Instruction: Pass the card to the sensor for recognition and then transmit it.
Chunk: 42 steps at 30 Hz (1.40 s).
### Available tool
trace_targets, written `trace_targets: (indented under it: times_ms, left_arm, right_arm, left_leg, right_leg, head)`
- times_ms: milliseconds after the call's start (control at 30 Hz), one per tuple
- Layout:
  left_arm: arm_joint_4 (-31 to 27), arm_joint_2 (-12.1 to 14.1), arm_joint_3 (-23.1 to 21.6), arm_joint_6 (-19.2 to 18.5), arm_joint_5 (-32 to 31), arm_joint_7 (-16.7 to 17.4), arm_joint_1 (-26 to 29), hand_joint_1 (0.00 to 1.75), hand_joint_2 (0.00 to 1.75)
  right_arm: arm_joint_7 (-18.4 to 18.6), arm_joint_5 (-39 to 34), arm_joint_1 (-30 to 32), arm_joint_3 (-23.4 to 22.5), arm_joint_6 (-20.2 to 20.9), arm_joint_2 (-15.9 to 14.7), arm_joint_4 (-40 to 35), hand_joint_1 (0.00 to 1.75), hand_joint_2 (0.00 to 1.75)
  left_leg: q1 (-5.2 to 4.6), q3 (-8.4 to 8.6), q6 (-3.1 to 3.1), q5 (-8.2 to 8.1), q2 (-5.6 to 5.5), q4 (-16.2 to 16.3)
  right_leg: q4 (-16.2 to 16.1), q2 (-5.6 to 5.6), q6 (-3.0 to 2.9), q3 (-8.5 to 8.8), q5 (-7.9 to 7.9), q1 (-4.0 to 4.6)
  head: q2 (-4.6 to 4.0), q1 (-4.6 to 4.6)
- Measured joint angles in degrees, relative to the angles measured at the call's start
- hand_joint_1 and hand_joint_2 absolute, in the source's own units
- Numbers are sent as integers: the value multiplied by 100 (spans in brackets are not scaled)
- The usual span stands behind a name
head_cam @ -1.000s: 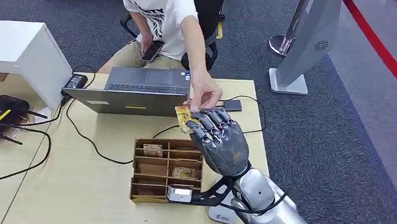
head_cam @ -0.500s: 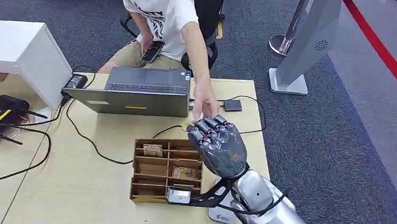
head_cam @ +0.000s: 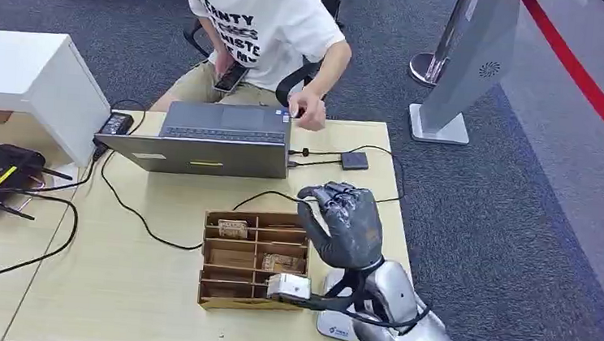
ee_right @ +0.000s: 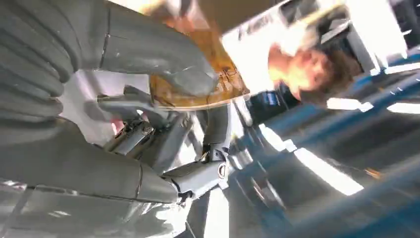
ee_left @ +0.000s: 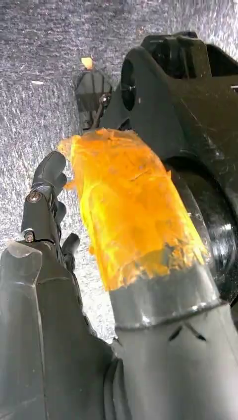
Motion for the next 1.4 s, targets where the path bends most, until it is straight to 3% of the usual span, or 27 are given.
trace_targets:
  times_ms: [133,467,633,833,1033,1167,1400]
  left_arm:
    - [0,-13,11,33,88,-31,8,0,0]
    - [0,-31,17,42,123,-35,15,0,0]
    - [2,-33,105,50,219,-48,23,0,0]
    - [0,-33,219,50,348,-88,31,0,0]
    - [2,-33,336,50,439,-101,72,0,0]
    - [2,-35,396,48,485,-107,74,0,0]
    - [2,-33,455,24,558,-142,92,0,0]
  right_arm:
    - [-336,-1438,340,-250,363,31,-462,175,175]
    - [-467,-1884,600,-505,528,53,-877,175,175]
    - [-688,-3508,1010,-908,1203,68,-1140,175,175]
    - [-684,-4668,1735,-1685,1790,16,-1266,175,175]
    - [-640,-4962,2386,-2280,1904,-153,-1266,175,175]
    - [-476,-4962,2572,-2455,1904,-240,-1266,175,175]
    - [-231,-5021,2983,-2680,1985,-660,-1264,175,175]
  left_leg:
    - [0,-3,0,-1,0,0]
    - [0,1,0,0,0,0]
    - [0,-3,1,-1,-2,0]
    - [-1,-5,3,-6,-4,0]
    - [-1,-5,3,-7,0,0]
    - [-1,-2,3,-7,-1,0]
    - [-2,-5,4,-8,-1,0]
  right_leg:
    - [0,0,0,-2,0,0]
    - [0,2,0,-2,0,0]
    - [-1,-2,0,-2,-1,0]
    - [-4,-2,1,-4,-2,-1]
    - [-4,0,2,-5,-2,-1]
    - [-4,0,2,-5,-2,0]
    - [-4,-2,2,-4,-2,-1]
  head:
    - [0,2]
    - [0,0]
    - [0,2]
    - [0,0]
    - [0,0]
    - [0,0]
    - [0,2]
